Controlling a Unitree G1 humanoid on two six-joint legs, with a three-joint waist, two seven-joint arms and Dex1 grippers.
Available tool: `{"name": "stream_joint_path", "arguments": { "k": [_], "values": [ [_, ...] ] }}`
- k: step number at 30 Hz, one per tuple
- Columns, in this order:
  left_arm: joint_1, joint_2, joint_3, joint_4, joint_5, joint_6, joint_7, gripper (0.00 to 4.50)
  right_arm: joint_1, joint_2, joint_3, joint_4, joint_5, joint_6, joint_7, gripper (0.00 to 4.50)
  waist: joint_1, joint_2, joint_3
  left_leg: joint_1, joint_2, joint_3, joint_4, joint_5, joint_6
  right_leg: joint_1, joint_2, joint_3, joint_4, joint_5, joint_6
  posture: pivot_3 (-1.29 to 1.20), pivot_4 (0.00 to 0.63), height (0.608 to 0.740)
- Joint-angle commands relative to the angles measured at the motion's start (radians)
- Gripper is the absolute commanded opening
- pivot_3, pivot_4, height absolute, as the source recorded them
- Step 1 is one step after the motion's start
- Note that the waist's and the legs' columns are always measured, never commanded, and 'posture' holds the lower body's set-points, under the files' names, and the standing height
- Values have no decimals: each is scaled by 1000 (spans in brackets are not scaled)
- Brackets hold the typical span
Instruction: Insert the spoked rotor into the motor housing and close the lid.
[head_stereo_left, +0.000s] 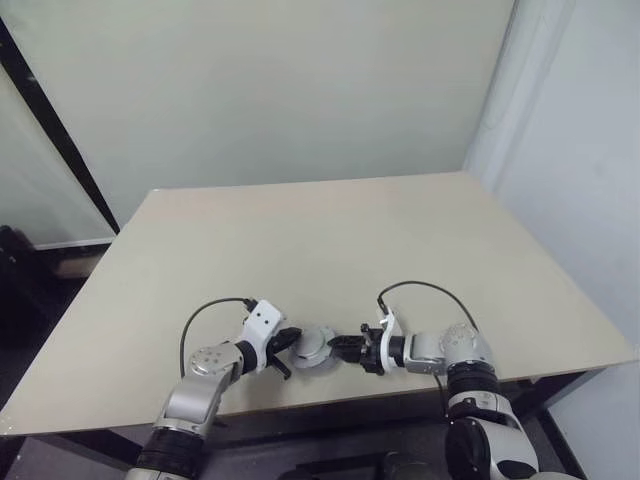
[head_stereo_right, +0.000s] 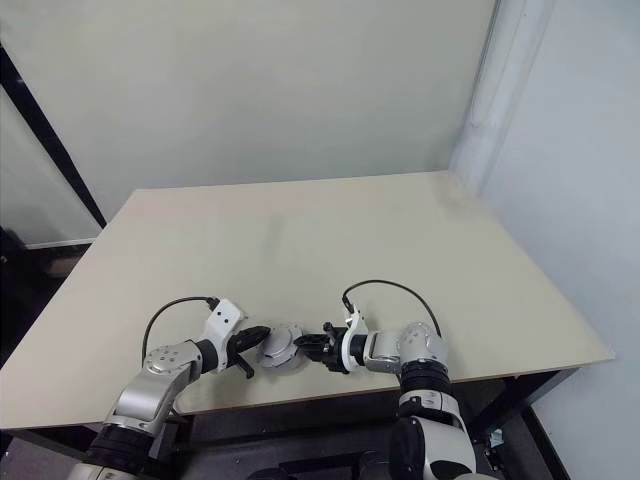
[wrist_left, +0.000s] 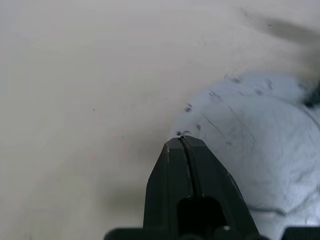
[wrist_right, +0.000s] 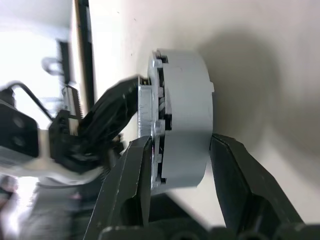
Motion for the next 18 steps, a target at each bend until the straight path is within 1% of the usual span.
{"name": "stream_joint_path", "arguments": {
  "k": [1,3,5,6,7,11,12,14,15,18],
  "values": [
    [-1,-11,-15,-49,-21,-2,-14,0,8,-60,121,-98,-62,-145,62,1506,6,0,0,0,0,0,0,0,0,0,0,0,0,0,0,0,0,740],
    [-1,-11,-13,-52,-22,-1,-14,0,11,-93,159,-118,-78,-205,86,1506,12,1,0,-2,-1,0,0,0,0,0,-2,0,-1,0,1,0,0,740],
    [0,-11,-12,-53,-21,-1,-14,0,7,-117,178,-123,-72,-217,106,2239,21,1,1,-2,-1,0,1,0,0,0,-3,1,-1,-1,2,0,0,740],
    [0,-11,-12,-54,-21,-1,-14,0,5,-130,192,-125,-70,-217,120,2485,25,0,1,-3,-1,0,1,0,0,0,-4,1,-1,-1,2,0,0,740],
    [0,-11,-11,-54,-21,-1,-14,0,4,-140,205,-128,-67,-213,133,2839,27,-1,1,-4,-2,0,2,0,0,-1,-5,1,-2,-1,2,0,0,740],
    [-2,-8,-13,-53,-24,-1,-13,0,2,-155,216,-125,-68,-228,133,4300,28,-1,1,-15,-2,1,6,0,0,-11,-5,1,1,-1,3,0,0,740],
    [-3,-7,-13,-53,-25,-2,-12,0,3,-157,220,-125,-70,-233,132,4460,28,-1,1,-16,-3,1,6,0,0,-12,-4,2,1,-1,3,0,0,740],
    [-6,-5,-13,-52,-26,-1,-12,0,6,-172,254,-130,-99,-284,146,4460,28,-1,1,-16,-2,1,6,0,0,-12,-1,1,1,-1,2,0,0,740],
    [-8,-4,-12,-52,-27,-1,-13,0,8,-186,286,-135,-120,-317,165,4460,28,-1,1,-16,-2,0,6,0,0,-13,-1,1,1,-1,2,0,0,740],
    [-12,5,-2,-51,-29,-2,-13,0,16,-247,420,-159,-235,-505,232,4460,29,-1,1,-16,-1,0,6,0,0,-13,0,0,2,-1,2,0,0,740]
  ]
}}
